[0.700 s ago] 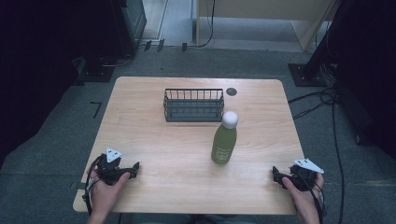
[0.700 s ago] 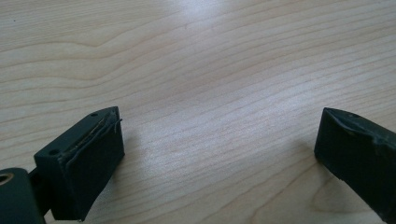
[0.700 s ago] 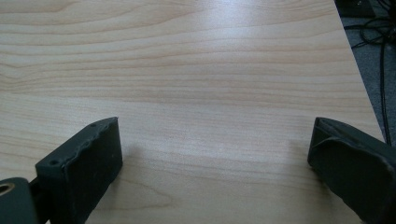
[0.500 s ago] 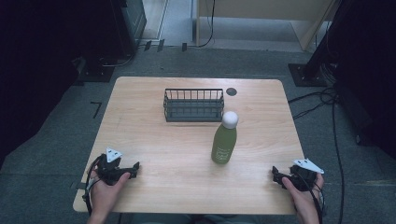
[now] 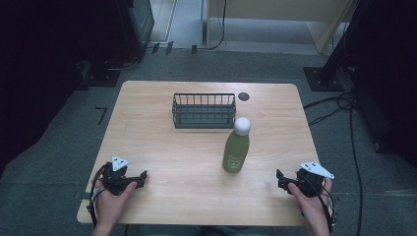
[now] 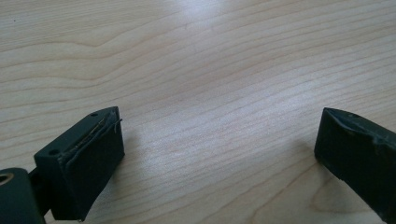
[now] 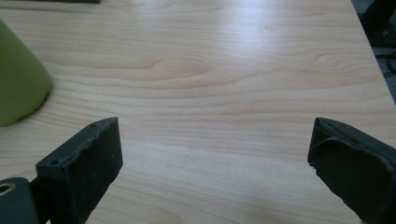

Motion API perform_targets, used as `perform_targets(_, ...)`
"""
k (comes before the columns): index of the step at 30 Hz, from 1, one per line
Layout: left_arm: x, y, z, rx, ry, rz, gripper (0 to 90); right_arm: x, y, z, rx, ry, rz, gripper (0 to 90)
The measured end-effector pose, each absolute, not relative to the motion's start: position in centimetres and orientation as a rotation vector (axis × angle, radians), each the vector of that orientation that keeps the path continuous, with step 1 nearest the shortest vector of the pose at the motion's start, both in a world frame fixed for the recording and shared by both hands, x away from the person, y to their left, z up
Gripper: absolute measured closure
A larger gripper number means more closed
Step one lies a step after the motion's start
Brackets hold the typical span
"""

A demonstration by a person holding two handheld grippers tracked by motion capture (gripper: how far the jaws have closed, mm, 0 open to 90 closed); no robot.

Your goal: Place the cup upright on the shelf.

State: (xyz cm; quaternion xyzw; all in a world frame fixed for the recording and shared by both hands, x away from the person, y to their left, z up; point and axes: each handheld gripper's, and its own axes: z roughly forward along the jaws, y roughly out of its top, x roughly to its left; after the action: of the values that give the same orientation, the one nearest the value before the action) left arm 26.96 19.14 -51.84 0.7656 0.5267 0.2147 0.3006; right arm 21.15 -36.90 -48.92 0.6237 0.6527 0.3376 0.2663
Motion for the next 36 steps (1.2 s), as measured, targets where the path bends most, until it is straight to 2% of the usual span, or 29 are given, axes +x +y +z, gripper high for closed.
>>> perform_targets(20,27.0,19.1,-51.8,2.030,1.398,0.571,1.5,22.3,-31.0,-45.9,1.553,1.846,1.101,7.1)
perform_targets(34,27.0,19.1,-51.8,2.031,1.398,0.571,1.5,23.1,-26.8,-46.0,1.439,1.960,1.225,7.8)
perform_targets(36,27.0,19.1,-51.8,2.031,1.398,0.571,1.6,23.2,-26.3,-45.9,1.429,1.959,1.240,11.7)
